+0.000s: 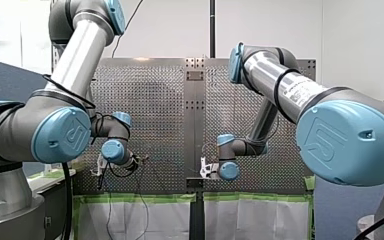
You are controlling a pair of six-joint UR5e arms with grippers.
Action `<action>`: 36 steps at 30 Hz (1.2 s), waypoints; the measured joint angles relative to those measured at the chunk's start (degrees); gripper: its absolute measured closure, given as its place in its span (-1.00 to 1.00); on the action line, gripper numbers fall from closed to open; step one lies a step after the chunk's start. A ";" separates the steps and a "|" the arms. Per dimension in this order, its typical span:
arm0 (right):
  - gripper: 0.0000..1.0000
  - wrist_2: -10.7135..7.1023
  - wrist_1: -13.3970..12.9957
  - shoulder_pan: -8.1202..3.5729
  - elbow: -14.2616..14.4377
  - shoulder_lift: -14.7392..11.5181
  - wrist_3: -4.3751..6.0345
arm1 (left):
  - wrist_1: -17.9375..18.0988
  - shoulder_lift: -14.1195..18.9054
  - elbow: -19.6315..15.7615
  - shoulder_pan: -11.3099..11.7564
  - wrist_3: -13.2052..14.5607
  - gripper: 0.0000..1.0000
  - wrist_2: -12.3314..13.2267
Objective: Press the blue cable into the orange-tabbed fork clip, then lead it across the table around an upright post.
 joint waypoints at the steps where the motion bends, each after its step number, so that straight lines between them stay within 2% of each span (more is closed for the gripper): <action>1: 1.00 0.00 0.02 -0.02 0.01 0.00 0.01 | -0.39 0.00 0.00 -0.16 0.50 -1.00 0.05; 8: 1.00 0.00 0.07 -0.13 0.01 0.00 0.16 | -0.98 0.00 0.17 -1.57 2.94 -1.00 0.46; 21: 1.00 -0.07 0.13 -0.18 0.04 0.01 0.30 | 0.12 0.00 0.98 -5.33 3.37 -1.00 0.26; 27: 1.00 -0.09 0.05 -0.17 0.00 0.04 0.30 | -0.24 0.00 3.65 -8.41 1.35 -1.00 -2.19; 36: 1.00 -0.32 0.21 -0.18 -0.01 0.07 0.08 | -0.91 -0.13 8.11 -13.71 -3.27 -1.00 -7.44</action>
